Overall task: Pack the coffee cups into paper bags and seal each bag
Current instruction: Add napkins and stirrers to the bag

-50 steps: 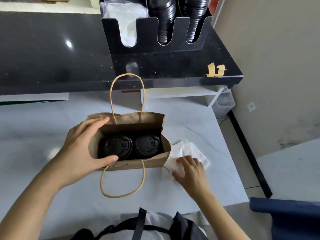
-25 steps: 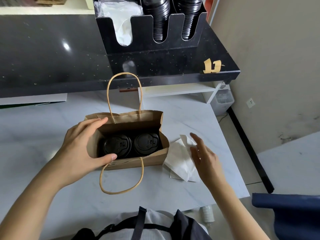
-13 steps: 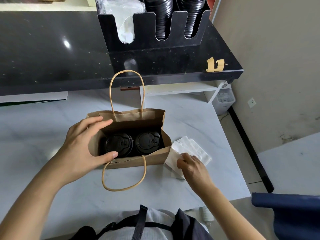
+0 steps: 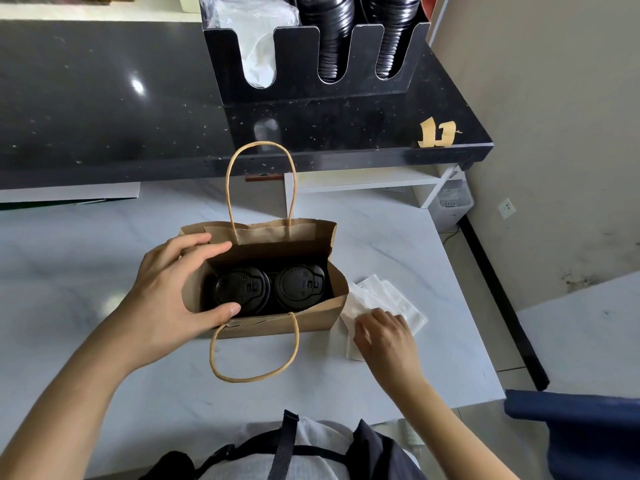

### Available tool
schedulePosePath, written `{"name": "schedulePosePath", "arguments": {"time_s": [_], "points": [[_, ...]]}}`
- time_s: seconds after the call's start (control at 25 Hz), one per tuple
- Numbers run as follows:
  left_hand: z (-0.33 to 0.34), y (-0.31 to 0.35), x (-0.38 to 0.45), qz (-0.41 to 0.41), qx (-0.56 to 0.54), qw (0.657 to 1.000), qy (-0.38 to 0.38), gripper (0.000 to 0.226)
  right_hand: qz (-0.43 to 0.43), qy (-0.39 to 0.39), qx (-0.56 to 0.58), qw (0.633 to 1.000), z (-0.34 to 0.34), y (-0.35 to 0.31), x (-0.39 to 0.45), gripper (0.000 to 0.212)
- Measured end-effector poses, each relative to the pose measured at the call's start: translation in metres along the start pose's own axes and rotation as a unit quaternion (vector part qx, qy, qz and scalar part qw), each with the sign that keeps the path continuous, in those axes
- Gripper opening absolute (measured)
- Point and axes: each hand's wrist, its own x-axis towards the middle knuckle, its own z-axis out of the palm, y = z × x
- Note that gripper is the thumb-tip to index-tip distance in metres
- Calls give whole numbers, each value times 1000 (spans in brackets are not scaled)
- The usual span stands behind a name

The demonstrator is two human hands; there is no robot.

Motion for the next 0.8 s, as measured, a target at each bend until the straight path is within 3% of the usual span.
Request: {"name": "schedulePosePath", "arguments": {"time_s": [0.08,0.16,0.36,0.52,0.68,0.8], "points": [[0,0,0,-1,0,1000,1,81,125,27,116,985,-12,-2,9,4],[0,1,0,0,-1,1000,2,81,194,66,178,962,-26,1,22,5],[0,2,0,-2,-10,1000,-1,81,197,169,252,932,-81,-17,55,35],[-1,1,-2,-9,-17,1000,-5,84,121,232,269,927,-114,-54,80,53],[1,-1,-1,-13,-21,1000,-5,92,-51,268,184,944,-130,-94,94,14],[1,-1,0,-24,-26,999,-3,98,-191,241,145,940,-123,-119,100,14]]}}
